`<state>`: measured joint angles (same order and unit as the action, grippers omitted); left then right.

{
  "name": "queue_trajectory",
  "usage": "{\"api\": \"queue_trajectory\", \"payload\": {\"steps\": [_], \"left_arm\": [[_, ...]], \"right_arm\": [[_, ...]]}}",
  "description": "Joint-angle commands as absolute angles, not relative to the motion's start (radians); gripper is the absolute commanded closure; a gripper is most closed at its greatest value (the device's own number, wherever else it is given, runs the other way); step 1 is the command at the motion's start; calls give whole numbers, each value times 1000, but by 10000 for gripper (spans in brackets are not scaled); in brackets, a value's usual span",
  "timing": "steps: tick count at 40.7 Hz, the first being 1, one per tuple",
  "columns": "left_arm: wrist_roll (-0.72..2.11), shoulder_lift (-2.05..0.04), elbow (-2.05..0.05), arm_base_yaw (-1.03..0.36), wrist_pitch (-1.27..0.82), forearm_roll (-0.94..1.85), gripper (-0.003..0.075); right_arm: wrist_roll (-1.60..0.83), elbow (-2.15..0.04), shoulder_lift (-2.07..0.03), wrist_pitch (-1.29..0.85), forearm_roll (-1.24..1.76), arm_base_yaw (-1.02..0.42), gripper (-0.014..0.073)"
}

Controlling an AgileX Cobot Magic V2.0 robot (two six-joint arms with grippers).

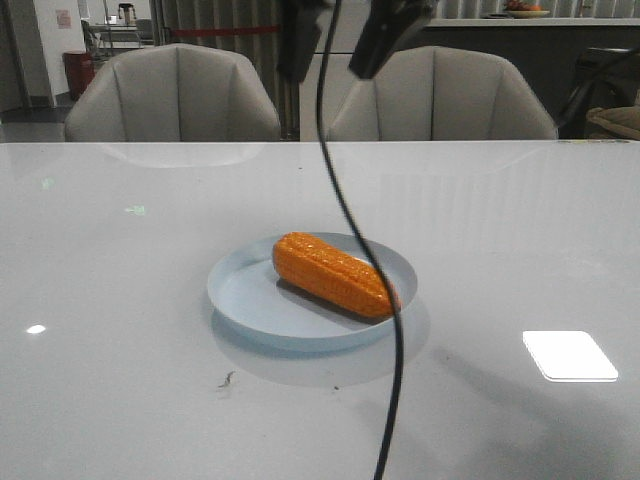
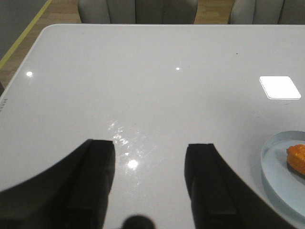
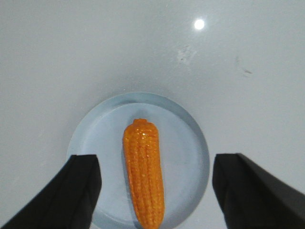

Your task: Place corn on plate with both arms

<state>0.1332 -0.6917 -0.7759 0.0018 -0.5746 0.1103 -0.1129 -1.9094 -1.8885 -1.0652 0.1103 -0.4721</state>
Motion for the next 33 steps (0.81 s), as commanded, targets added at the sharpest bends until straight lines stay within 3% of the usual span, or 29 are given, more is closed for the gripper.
{"api": "queue_trajectory", "payload": {"steps": [1, 15, 26, 33], "left_arm": [[130, -695, -805, 1, -504, 125, 313], [130, -695, -805, 1, -504, 125, 313], [130, -695, -805, 1, -504, 125, 313], [130, -695, -805, 1, -502, 125, 313]], "right_arm": [[-75, -1944, -1758, -1067, 105, -429, 0], [-66, -1807, -1453, -979, 90, -241, 0], [-66, -1332, -1110, -672, 90, -149, 0], [-60, -1026, -897, -602, 89, -97, 0]]}}
